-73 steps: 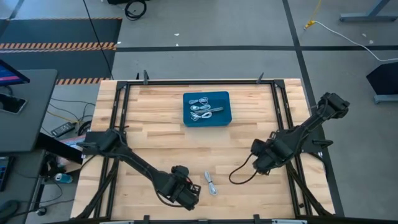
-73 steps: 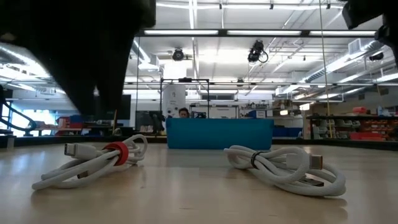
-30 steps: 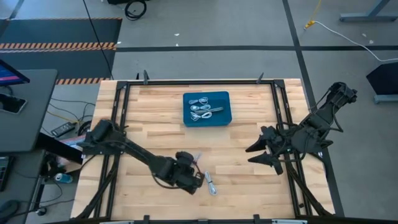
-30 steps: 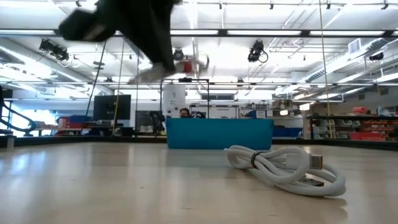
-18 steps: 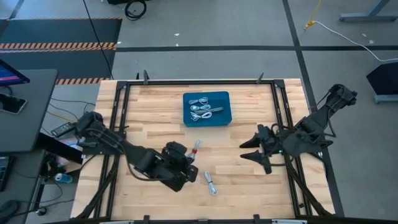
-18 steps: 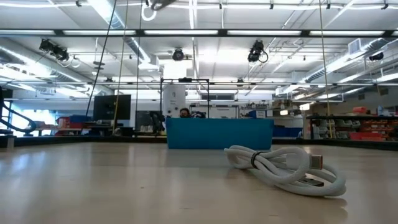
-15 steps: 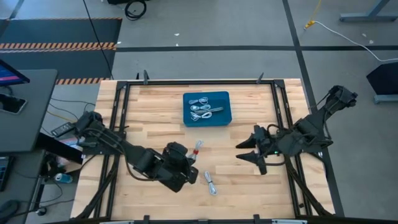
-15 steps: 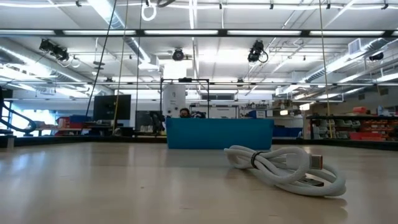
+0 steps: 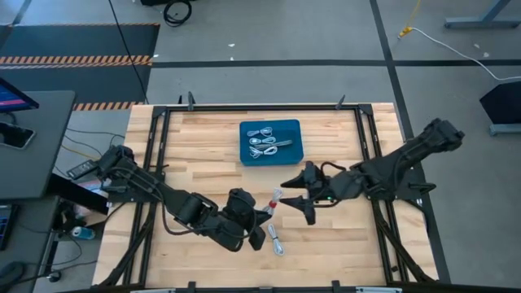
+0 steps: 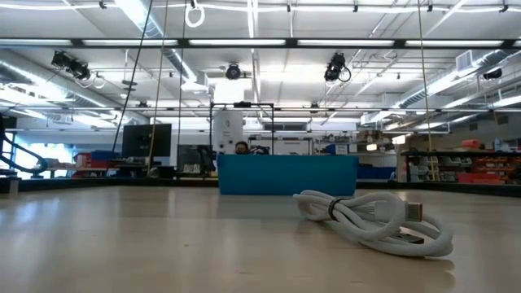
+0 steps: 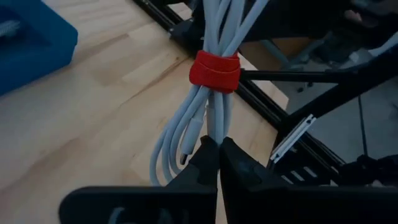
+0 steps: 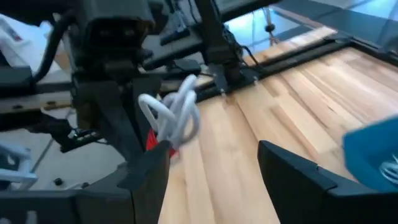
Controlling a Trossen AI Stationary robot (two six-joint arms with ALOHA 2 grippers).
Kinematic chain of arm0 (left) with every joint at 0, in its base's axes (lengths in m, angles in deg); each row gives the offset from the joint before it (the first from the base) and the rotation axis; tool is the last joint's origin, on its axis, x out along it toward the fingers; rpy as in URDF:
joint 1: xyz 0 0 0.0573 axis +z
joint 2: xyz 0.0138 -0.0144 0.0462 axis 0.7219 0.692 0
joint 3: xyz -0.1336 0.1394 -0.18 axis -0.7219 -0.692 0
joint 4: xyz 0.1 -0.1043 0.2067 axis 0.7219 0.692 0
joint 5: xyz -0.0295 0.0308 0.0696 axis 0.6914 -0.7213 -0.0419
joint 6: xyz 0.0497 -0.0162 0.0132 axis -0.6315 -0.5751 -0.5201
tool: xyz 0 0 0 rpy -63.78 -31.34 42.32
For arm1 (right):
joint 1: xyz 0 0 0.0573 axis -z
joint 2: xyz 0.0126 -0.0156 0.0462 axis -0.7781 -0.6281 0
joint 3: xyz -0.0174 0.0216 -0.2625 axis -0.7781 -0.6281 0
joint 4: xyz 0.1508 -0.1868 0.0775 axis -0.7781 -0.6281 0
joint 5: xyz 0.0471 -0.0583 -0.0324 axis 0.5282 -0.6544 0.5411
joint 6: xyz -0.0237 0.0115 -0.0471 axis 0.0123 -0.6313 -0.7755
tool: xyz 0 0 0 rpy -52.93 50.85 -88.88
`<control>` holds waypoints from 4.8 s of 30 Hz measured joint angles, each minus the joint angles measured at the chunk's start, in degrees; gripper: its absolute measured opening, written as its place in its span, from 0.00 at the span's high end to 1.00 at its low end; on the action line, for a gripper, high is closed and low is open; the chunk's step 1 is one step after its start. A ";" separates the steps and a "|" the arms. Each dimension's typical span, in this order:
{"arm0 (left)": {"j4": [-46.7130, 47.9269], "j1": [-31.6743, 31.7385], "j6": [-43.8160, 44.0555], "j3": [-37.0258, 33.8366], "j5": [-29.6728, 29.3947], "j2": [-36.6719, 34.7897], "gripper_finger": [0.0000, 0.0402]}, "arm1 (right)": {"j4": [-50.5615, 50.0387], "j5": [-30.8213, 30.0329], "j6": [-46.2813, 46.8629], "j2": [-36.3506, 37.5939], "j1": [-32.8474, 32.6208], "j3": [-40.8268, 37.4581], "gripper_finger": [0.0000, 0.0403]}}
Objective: Pick and place USB-C Cables
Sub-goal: Put the white charger cable into the blue bin
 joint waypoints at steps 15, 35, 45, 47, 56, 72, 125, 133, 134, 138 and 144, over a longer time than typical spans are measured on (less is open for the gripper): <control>-2.62 0.20 -2.17 0.00 0.56 0.00 0.99 | 12.04 5.13 -4.75 -4.87 1.38 0.04 0.38; -6.40 0.22 -5.39 0.02 0.61 -0.04 0.99 | 15.60 9.44 -8.62 -4.14 2.48 0.02 0.95; -13.21 0.22 -11.37 0.00 3.23 0.02 0.92 | 13.27 9.75 -8.26 -3.77 2.60 0.17 0.96; -15.70 0.24 -13.89 0.02 4.23 0.02 0.88 | 12.55 10.03 -8.20 -3.97 2.64 0.12 0.96; -12.06 0.19 -11.81 0.13 10.39 -0.04 0.69 | -2.57 5.15 -11.01 0.86 5.83 -0.04 0.96; 2.90 -0.13 -1.89 0.13 14.65 -0.07 0.65 | -17.03 1.84 -12.76 12.69 23.06 -0.04 0.96; 3.64 0.37 -2.58 0.04 12.70 -0.04 0.65 | 53.22 -13.01 31.49 -9.86 38.03 -28.43 0.96; 3.74 0.37 -2.55 0.04 12.70 -0.04 0.65 | 53.36 -9.33 34.49 -20.97 37.07 -20.25 0.96; 3.76 0.37 -2.55 0.04 12.70 -0.04 0.65 | 53.86 -8.86 34.70 -22.01 37.07 -19.36 0.96; 3.80 0.37 -2.34 0.04 12.70 -0.04 0.65 | 58.36 -8.32 38.50 -25.12 36.89 -18.45 0.96; 3.83 0.37 -2.27 0.04 12.70 -0.04 0.65 | 62.68 -8.85 43.04 -27.95 36.28 -18.88 0.96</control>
